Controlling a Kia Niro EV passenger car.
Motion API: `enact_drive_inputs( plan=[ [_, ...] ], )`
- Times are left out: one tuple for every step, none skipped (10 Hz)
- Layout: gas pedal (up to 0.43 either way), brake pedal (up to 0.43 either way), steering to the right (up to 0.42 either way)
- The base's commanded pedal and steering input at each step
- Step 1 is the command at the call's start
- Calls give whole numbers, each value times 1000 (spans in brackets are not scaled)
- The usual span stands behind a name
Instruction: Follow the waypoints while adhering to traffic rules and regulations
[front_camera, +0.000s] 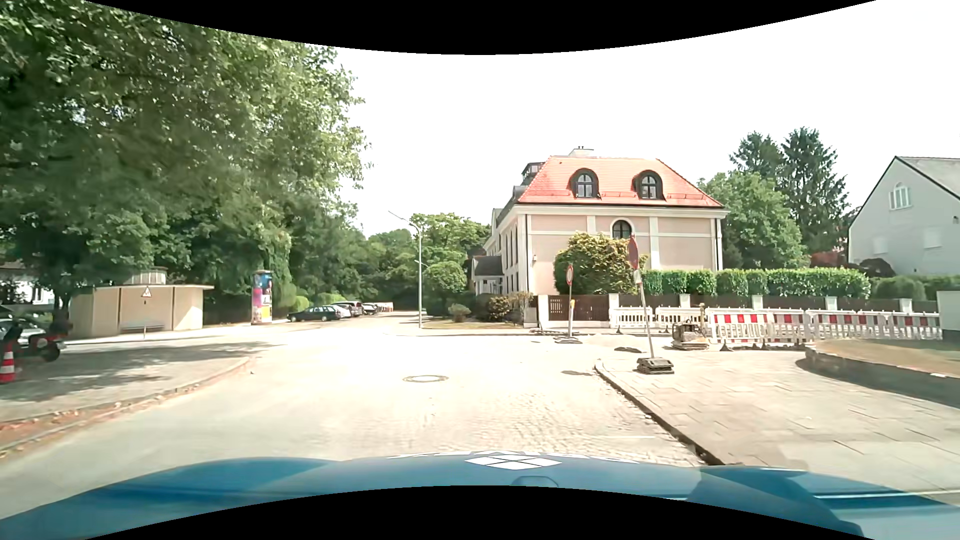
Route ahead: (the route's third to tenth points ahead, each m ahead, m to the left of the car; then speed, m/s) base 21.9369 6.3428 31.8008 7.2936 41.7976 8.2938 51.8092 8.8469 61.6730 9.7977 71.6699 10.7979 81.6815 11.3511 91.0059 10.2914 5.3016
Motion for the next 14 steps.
enact_drive_inputs(
  plan=[
    [98, 0, -43],
    [98, 0, -52],
    [98, 0, -66],
    [98, 0, -82],
    [110, 0, -102],
    [110, 0, -124],
    [110, 0, -142],
    [110, 0, -162],
    [118, 0, -176],
    [118, 0, -188],
    [118, 0, -196],
    [118, 0, -201],
    [130, 0, -203],
    [138, 0, -204]
  ],
)
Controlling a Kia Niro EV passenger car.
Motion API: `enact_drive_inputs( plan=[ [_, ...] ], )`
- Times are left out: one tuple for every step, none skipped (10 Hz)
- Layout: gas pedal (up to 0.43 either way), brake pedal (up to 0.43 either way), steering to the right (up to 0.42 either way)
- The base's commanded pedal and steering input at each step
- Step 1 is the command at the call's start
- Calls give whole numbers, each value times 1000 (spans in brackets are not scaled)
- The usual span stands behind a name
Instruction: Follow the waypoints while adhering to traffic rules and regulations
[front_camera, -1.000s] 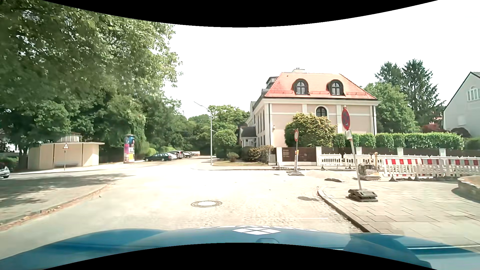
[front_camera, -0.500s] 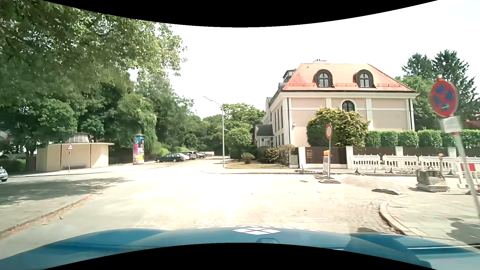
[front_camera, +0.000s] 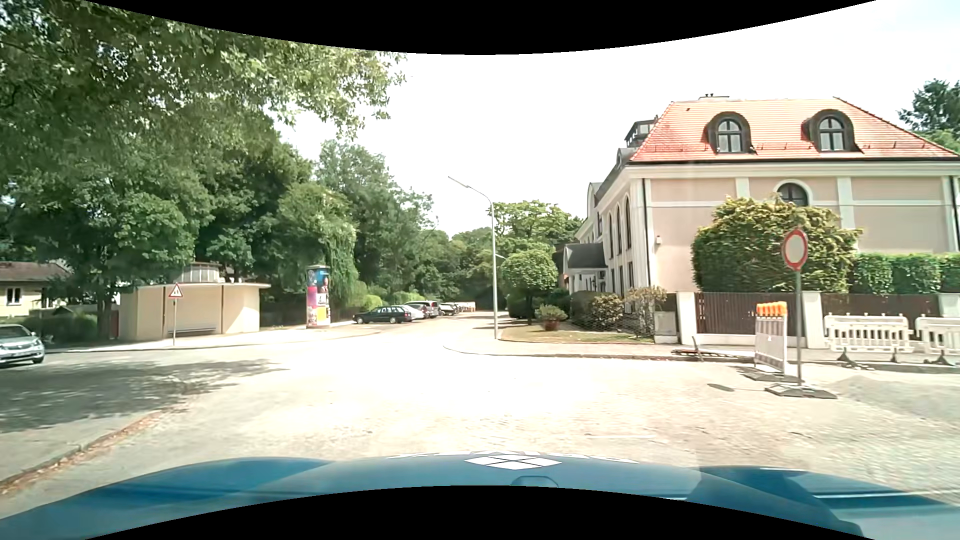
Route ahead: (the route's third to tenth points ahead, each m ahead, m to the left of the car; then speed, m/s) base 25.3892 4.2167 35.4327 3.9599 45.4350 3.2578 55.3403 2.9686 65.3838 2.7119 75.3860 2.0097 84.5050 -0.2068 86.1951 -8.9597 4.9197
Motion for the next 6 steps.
enact_drive_inputs(
  plan=[
    [150, 0, -206],
    [150, 0, -207],
    [150, 0, -207],
    [150, 0, -204],
    [150, 0, -202],
    [150, 0, -198]
  ],
)
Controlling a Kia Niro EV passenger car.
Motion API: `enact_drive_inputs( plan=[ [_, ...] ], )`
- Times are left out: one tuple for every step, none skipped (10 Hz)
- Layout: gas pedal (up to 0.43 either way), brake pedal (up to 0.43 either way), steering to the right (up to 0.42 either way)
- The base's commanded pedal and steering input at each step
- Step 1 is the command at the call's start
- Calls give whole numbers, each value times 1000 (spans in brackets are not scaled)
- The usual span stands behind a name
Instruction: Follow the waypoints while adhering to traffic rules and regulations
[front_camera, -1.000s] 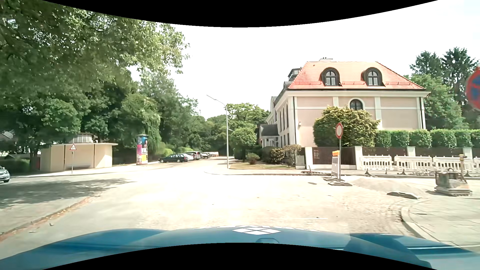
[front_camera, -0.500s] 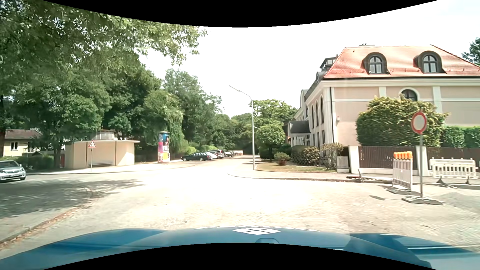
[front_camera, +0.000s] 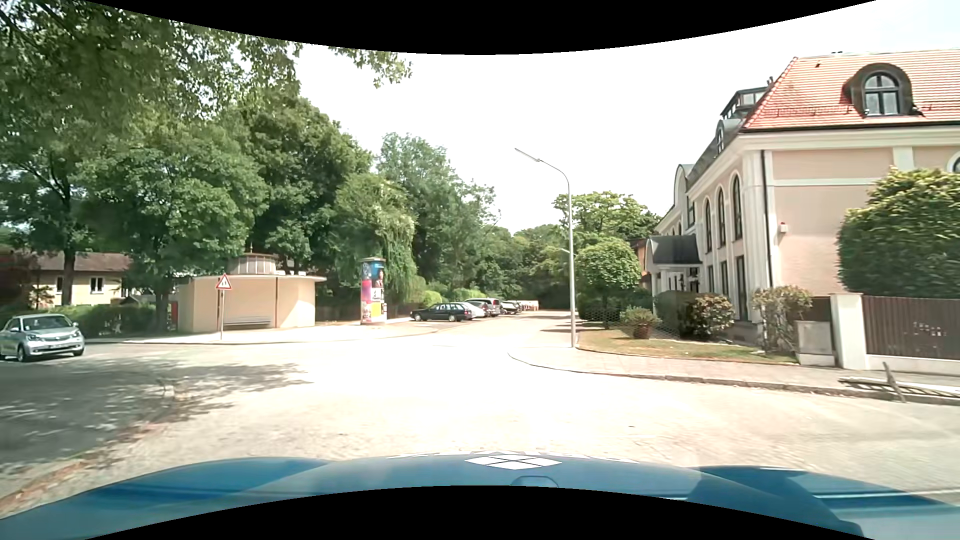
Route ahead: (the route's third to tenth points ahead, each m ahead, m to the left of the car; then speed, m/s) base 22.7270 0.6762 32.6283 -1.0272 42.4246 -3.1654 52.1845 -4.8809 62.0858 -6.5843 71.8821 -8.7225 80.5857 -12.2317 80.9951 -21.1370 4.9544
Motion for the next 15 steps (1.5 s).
enact_drive_inputs(
  plan=[
    [150, 0, -187],
    [138, 0, -175],
    [138, 0, -168],
    [138, 0, -157],
    [138, 0, -134],
    [138, 0, -110],
    [138, 0, -93],
    [138, 0, -72],
    [138, 0, -51],
    [138, 0, -36],
    [138, 0, -24],
    [138, 0, -3],
    [138, 0, 21],
    [138, 0, 44],
    [138, 0, 65]
  ],
)
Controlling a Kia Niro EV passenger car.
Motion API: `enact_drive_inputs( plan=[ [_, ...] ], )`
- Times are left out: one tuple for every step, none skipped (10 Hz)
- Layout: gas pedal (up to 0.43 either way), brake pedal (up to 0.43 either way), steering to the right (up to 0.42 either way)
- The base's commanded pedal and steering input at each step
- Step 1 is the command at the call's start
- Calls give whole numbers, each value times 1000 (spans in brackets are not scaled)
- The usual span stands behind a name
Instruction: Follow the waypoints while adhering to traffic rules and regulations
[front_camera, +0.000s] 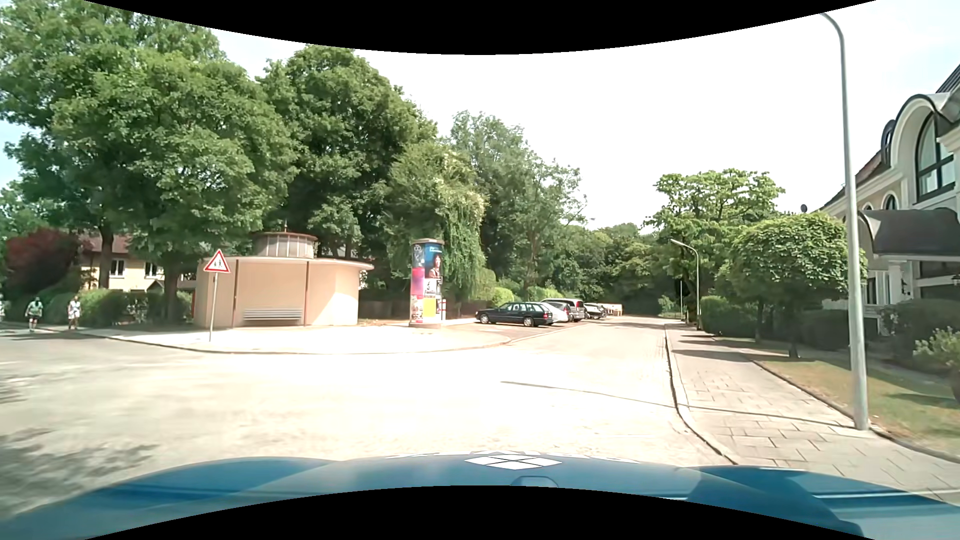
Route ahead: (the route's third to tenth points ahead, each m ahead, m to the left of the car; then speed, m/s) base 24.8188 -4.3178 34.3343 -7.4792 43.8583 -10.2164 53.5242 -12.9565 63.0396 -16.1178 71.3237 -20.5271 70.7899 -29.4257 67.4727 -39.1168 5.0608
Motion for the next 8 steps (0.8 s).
enact_drive_inputs(
  plan=[
    [138, 0, 90],
    [150, 0, 119],
    [150, 0, 142],
    [150, 0, 150],
    [157, 0, 155],
    [157, 0, 163],
    [157, 0, 158],
    [157, 0, 149]
  ],
)
